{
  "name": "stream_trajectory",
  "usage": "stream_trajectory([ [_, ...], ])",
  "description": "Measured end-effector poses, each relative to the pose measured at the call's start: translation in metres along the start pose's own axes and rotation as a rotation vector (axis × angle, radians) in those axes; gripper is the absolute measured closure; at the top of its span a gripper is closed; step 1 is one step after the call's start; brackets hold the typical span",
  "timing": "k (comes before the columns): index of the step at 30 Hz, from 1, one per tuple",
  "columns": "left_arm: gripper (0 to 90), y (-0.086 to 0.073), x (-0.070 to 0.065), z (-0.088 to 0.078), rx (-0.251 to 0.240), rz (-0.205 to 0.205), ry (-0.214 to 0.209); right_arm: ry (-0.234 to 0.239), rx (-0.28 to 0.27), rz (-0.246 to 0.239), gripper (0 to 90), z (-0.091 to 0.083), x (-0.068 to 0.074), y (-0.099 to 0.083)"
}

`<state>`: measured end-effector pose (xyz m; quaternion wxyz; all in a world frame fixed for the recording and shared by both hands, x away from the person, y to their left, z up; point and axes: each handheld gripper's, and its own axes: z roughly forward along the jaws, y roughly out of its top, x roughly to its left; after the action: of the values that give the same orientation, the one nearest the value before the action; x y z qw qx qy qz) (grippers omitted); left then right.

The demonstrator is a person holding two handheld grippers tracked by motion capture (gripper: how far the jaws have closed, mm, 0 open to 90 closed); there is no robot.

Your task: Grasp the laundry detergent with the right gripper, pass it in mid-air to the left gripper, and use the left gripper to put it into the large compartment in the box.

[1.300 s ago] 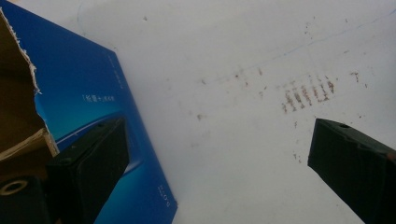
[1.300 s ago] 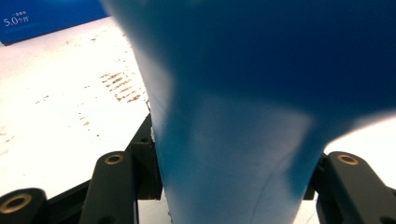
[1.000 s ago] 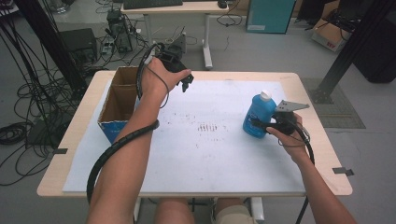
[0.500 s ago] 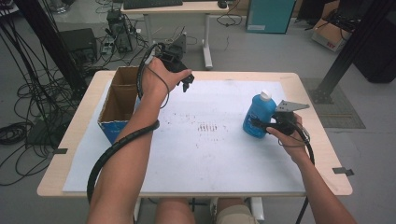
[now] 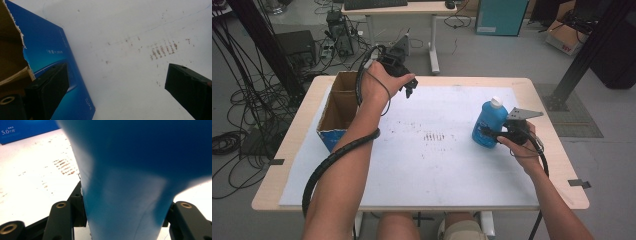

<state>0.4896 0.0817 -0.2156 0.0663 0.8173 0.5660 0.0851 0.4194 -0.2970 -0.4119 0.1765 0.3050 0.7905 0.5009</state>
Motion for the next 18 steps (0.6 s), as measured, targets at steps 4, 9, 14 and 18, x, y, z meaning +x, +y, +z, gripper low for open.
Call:
stream_trajectory([
  [4,5.9,-0.0004,0.0001,-0.0014,-0.004,0.001,-0.003,-0.001,-0.002,-0.001,44.1,0.0001,-0.0003,-0.0001],
  [9,6.0,-0.0019,-0.0018,0.0004,0.000,0.011,-0.014,-0.003,-0.001,0.010,44.0,0.0001,0.0004,-0.0001],
  [14,5.9,-0.0024,-0.0005,0.0022,0.002,0.014,-0.023,-0.003,-0.004,0.013,44.1,0.0002,0.0005,-0.0003],
  [18,6.0,-0.0036,0.0007,0.0054,0.001,0.016,-0.039,-0.002,-0.005,0.013,44.1,0.0002,0.0001,-0.0003],
])
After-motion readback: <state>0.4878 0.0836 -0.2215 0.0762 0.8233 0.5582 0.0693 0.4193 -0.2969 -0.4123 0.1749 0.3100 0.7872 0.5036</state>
